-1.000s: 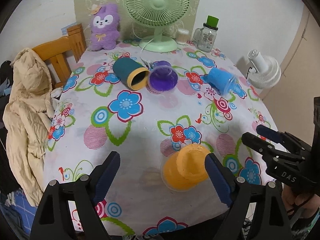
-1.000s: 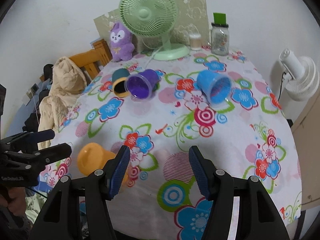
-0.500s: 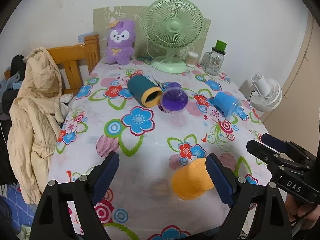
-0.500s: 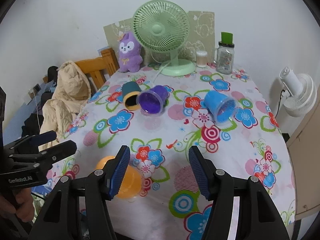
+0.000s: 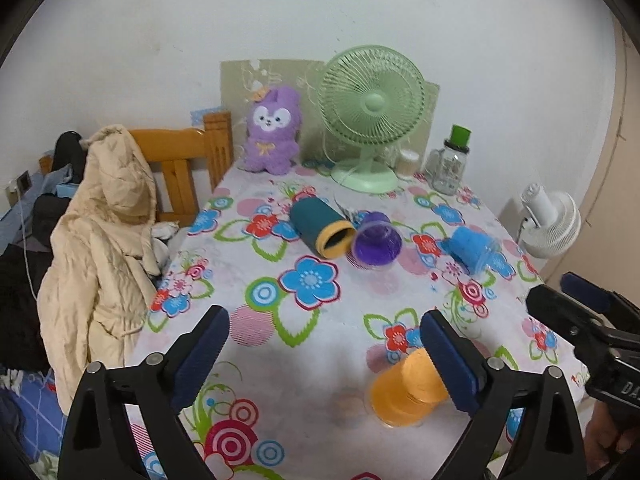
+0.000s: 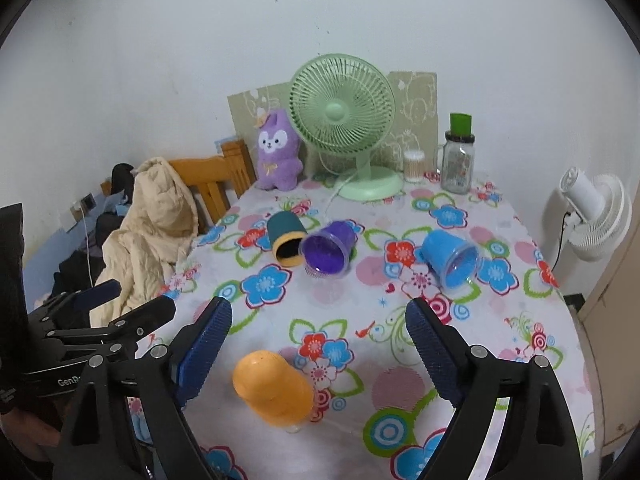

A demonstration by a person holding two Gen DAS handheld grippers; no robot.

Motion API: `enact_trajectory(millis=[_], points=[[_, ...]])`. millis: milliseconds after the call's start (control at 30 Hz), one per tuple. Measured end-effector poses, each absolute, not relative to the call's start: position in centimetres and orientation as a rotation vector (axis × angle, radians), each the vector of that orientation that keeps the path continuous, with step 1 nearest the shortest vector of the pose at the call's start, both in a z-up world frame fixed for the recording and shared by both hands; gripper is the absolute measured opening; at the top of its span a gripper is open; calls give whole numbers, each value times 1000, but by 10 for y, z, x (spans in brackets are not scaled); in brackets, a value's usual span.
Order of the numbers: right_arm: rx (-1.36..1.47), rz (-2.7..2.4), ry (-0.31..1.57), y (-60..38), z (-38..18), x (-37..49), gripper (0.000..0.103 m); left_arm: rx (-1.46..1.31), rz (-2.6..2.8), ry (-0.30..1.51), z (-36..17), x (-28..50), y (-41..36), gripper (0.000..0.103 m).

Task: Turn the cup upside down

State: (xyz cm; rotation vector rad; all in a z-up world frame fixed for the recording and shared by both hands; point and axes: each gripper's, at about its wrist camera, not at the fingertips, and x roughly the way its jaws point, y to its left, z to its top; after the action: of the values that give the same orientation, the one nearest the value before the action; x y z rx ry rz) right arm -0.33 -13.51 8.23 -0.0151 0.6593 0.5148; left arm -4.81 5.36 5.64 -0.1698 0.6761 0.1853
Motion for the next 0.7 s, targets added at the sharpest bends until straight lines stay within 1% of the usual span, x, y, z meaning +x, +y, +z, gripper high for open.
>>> enact_trajectory(millis=[167, 700], points=[[-14, 520, 639, -132, 86, -6, 91, -187, 198, 637, 61, -54, 60, 103], [-27, 518, 654, -129, 82, -6, 92, -194, 197, 564, 71, -59, 61, 103]])
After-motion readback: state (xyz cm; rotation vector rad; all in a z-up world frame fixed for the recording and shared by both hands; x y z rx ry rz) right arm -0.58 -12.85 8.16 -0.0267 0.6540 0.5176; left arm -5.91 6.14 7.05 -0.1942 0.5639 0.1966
